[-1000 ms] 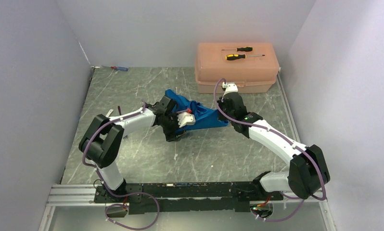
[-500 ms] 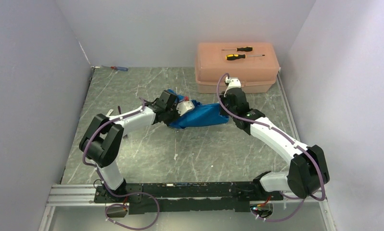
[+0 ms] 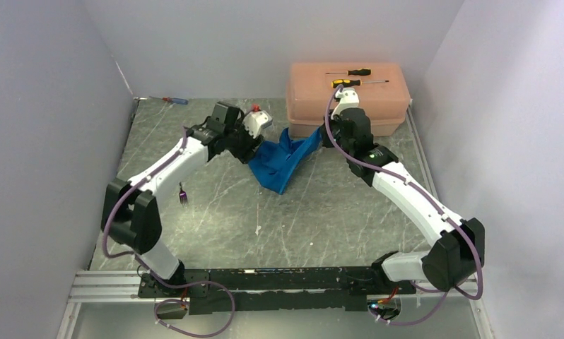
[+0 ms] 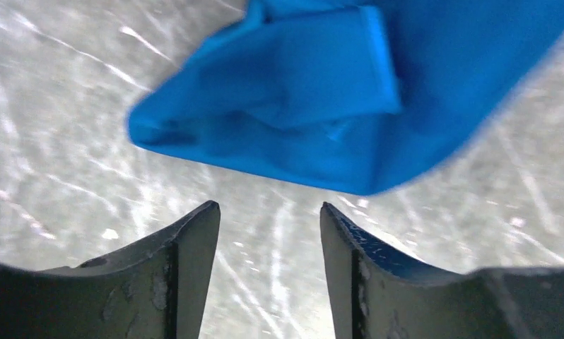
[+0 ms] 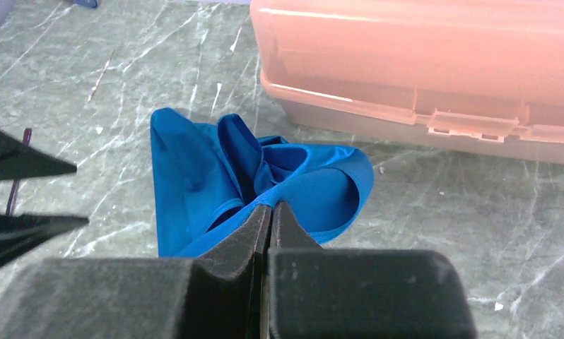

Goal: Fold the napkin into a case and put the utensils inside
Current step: Pick up the crumpled napkin from the center of the board.

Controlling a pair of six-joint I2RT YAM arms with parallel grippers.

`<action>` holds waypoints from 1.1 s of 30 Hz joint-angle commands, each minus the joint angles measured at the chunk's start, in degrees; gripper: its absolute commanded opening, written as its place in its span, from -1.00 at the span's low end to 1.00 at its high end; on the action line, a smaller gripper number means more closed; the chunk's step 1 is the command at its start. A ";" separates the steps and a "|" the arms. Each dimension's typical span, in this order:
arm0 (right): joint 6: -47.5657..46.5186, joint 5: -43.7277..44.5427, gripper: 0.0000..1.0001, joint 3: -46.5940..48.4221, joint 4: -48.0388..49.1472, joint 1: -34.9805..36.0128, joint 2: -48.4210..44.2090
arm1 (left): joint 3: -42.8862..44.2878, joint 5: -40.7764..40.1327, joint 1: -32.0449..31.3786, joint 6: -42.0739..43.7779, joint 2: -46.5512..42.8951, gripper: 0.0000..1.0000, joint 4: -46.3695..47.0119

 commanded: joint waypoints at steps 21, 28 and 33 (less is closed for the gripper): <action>0.96 4.04 -1.00 12.00 -3.59 -0.06 4.29 | -14.16 -14.65 -16.45 -3.52 -4.73 0.70 7.20; 0.70 4.14 -1.00 10.51 -2.48 -1.26 5.32 | -9.34 -14.46 -16.45 -2.87 3.48 0.71 7.15; 0.69 1.93 -1.00 10.16 -1.46 -3.75 4.90 | -7.91 -11.84 -16.40 0.86 7.73 0.69 8.34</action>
